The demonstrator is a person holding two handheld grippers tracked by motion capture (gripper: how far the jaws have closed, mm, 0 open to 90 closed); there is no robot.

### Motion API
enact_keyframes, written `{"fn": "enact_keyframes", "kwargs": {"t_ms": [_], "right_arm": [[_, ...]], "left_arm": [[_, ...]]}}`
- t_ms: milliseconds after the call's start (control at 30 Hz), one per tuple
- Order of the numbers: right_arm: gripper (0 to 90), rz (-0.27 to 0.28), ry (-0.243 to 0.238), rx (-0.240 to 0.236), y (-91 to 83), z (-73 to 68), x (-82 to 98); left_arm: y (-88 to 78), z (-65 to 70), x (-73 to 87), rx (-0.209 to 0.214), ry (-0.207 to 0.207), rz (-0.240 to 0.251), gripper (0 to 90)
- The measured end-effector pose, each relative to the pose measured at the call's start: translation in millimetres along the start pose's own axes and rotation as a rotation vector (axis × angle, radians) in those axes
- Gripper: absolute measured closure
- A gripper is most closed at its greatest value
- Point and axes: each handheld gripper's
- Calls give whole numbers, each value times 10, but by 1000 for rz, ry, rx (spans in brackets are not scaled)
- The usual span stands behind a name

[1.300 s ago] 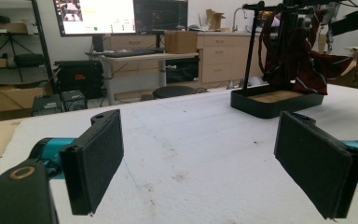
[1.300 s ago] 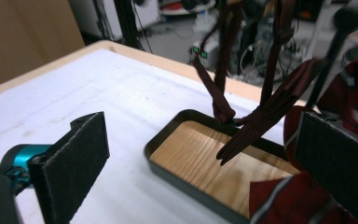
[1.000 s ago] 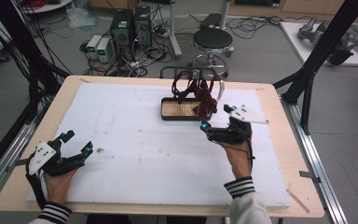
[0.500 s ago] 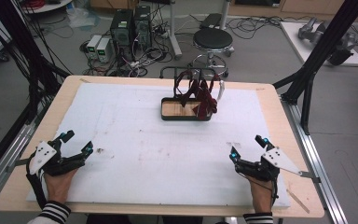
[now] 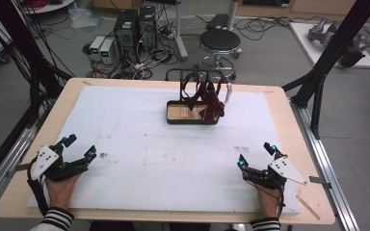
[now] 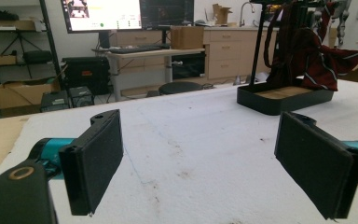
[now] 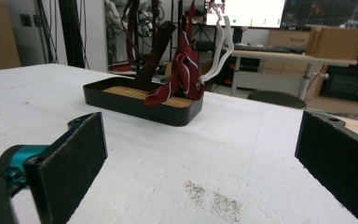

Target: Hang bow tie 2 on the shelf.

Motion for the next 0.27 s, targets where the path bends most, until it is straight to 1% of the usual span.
{"fn": "enact_keyframes", "kwargs": {"t_ms": [100, 133, 233, 267], "right_arm": [[13, -4, -13, -1, 6, -9, 0], [13, -5, -10, -3, 5, -12, 2], [13, -2, -1, 4, 5, 2, 4], [13, -3, 11, 1, 3, 2, 5]], "left_arm": [[-4, -3, 1, 0, -2, 0, 158], [-3, -4, 2, -3, -8, 3, 158], [-10, 0, 5, -3, -6, 10, 158], [-10, 0, 5, -3, -6, 10, 158]]}}
Point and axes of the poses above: each handheld gripper's, and its own axes: y roughly forward along the jaws, x roughly out of its underside, z roughly to its right, and after that the axes turned 6 degrees about -z, right-handed
